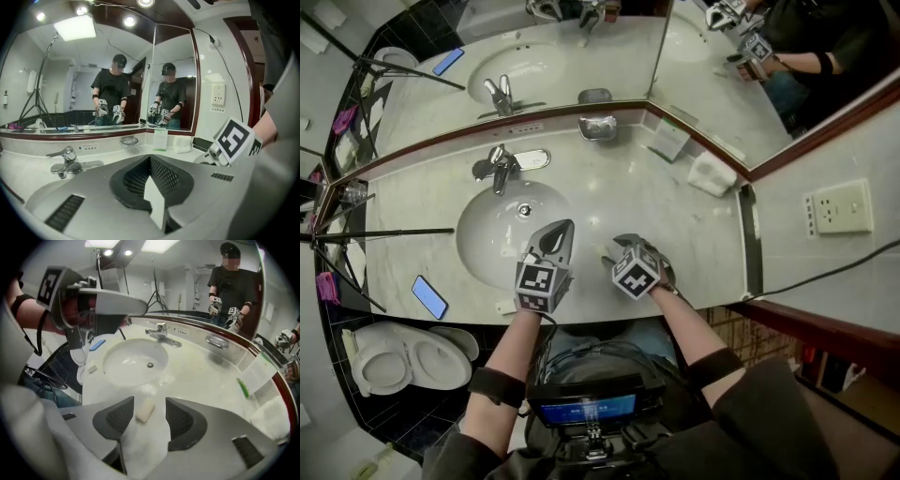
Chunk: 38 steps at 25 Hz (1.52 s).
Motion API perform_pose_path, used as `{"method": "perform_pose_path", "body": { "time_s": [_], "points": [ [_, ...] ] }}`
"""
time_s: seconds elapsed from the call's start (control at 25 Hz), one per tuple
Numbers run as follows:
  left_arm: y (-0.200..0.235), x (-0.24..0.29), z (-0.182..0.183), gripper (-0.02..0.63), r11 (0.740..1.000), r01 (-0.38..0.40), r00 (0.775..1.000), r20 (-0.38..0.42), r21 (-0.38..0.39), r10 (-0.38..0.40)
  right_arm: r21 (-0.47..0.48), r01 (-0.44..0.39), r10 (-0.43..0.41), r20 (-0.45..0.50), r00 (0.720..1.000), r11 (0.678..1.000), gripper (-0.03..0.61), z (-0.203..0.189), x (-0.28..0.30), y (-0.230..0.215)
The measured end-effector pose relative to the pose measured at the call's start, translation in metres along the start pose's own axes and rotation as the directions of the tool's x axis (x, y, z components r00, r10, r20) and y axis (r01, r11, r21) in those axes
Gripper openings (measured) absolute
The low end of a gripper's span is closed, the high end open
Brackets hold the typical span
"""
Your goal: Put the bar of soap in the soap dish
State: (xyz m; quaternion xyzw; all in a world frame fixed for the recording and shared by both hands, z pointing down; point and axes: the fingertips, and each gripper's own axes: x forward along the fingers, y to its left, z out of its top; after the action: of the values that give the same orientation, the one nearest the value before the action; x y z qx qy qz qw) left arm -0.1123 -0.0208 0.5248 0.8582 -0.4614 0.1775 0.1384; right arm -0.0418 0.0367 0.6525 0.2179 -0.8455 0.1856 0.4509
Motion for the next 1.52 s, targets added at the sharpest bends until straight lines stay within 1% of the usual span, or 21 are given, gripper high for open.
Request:
{"method": "perform_pose_path", "body": {
  "time_s": [0.08, 0.2, 0.44, 0.6, 0.64, 0.68, 0.72, 0.84, 1.08, 1.2, 1.36, 1.44, 1.52],
  "points": [
    [0.001, 0.0, 0.0, 0.0, 1.0, 0.006, 1.0, 0.0, 0.007, -0.006, -0.026, -0.004, 0.002, -0.064, 0.998, 1.0, 0.245, -0.01, 0.018, 0.008],
    [0.004, -0.001, -0.002, 0.0, 1.0, 0.015, 1.0, 0.004, 0.009, -0.015, -0.024, 0.0, -0.004, -0.132, 0.991, 1.0, 0.253, -0.021, 0.038, 0.012],
    [0.009, -0.007, -0.011, 0.0, 1.0, 0.018, 1.0, 0.004, -0.005, -0.018, 0.012, 0.025, -0.022, -0.204, 0.979, 1.0, 0.252, -0.032, 0.065, 0.013],
    [0.014, -0.012, -0.014, 0.0, 1.0, 0.008, 1.0, 0.002, -0.016, -0.008, 0.035, 0.016, -0.007, -0.243, 0.97, 0.999, 0.247, -0.041, 0.075, 0.015],
    [0.016, -0.012, -0.015, 0.0, 1.0, 0.005, 1.0, 0.001, -0.016, -0.005, 0.035, 0.013, -0.003, -0.249, 0.969, 0.999, 0.242, -0.042, 0.077, 0.015],
    [0.017, -0.012, -0.015, 0.0, 1.0, 0.003, 1.0, 0.0, -0.017, -0.003, 0.034, 0.012, -0.003, -0.252, 0.968, 0.999, 0.221, -0.044, 0.078, 0.015],
    [0.017, -0.012, -0.016, 0.0, 1.0, 0.001, 1.0, -0.002, -0.017, -0.001, 0.03, 0.014, -0.006, -0.255, 0.967, 0.999, 0.184, -0.045, 0.078, 0.014],
    [0.017, -0.011, -0.016, 0.0, 1.0, 0.0, 1.0, -0.005, -0.017, 0.0, 0.015, 0.008, -0.003, -0.261, 0.965, 1.0, 0.15, -0.046, 0.078, 0.013],
    [0.013, -0.008, -0.019, 0.0, 1.0, 0.007, 1.0, -0.014, -0.013, -0.008, 0.012, 0.0, 0.003, -0.263, 0.965, 1.0, 0.146, -0.047, 0.074, 0.01],
    [0.013, -0.009, -0.019, 0.0, 1.0, 0.007, 1.0, -0.015, -0.01, -0.007, 0.006, 0.024, -0.022, -0.227, 0.974, 1.0, 0.146, -0.035, 0.066, 0.0],
    [0.014, -0.01, -0.016, 0.0, 1.0, 0.005, 1.0, -0.014, -0.01, -0.005, 0.046, 0.031, -0.022, -0.193, 0.981, 0.998, 0.146, -0.024, 0.056, -0.011],
    [0.014, -0.009, -0.013, 0.0, 1.0, 0.003, 1.0, -0.008, -0.012, -0.003, 0.061, 0.046, -0.036, -0.151, 0.988, 0.997, 0.146, -0.011, 0.045, -0.021],
    [0.013, -0.009, -0.01, 0.0, 1.0, 0.002, 1.0, 0.001, -0.011, -0.002, 0.063, 0.078, -0.072, -0.094, 0.993, 0.995, 0.146, 0.008, 0.027, -0.035]
  ]
}}
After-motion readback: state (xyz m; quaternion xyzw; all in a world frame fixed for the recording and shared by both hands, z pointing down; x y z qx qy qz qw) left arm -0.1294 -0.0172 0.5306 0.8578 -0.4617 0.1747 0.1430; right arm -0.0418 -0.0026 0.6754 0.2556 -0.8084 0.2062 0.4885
